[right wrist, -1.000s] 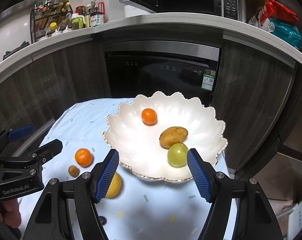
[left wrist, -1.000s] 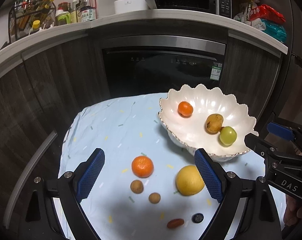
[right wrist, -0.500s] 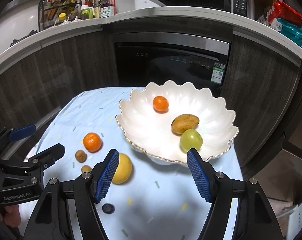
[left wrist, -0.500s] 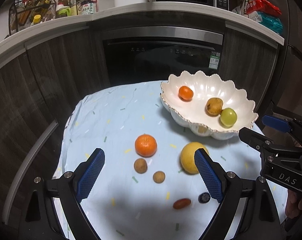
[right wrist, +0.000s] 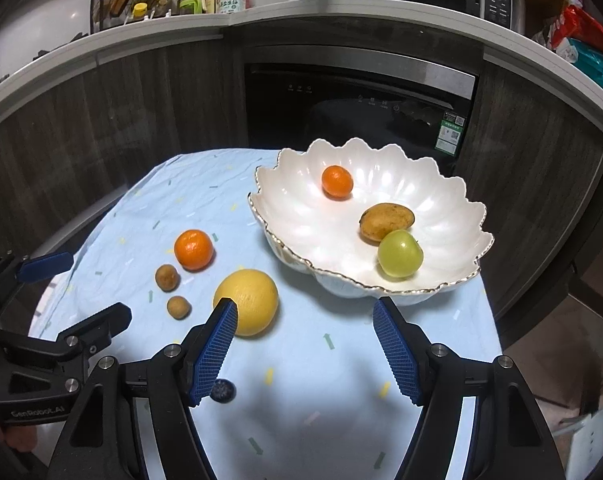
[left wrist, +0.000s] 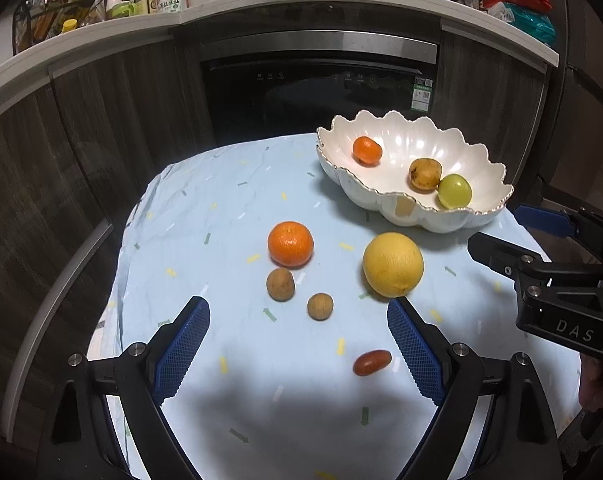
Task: Organize fruits
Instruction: 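Withdraw both open tools from the bowl toward the loose fruits, then grasp a red date with the left tool while the right tool grasps the yellow grapefruit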
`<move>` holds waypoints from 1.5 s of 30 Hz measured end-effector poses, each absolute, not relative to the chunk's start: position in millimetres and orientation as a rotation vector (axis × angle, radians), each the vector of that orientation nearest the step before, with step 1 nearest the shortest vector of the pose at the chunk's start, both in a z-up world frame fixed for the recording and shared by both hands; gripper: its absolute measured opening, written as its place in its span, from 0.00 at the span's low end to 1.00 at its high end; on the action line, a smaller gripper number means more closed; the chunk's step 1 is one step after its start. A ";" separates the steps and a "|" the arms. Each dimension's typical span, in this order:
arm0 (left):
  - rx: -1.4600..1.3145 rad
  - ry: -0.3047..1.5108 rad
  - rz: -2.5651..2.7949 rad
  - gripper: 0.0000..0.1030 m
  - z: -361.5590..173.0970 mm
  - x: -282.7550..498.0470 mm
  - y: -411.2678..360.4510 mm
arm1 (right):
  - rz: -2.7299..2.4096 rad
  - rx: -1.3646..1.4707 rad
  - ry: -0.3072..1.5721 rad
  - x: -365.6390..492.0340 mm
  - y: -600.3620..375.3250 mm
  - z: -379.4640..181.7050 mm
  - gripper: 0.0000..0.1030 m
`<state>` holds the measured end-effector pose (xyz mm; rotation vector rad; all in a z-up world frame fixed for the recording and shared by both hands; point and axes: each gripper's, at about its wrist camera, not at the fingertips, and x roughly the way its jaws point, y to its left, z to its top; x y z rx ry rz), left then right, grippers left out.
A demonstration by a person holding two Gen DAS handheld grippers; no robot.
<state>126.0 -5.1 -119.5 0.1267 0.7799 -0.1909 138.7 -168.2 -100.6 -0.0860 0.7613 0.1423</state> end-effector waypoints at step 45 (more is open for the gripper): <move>0.123 0.895 -0.210 0.50 -192.3 121.1 -45.9 | 0.470 -0.210 0.830 189.2 -147.0 -157.0 0.69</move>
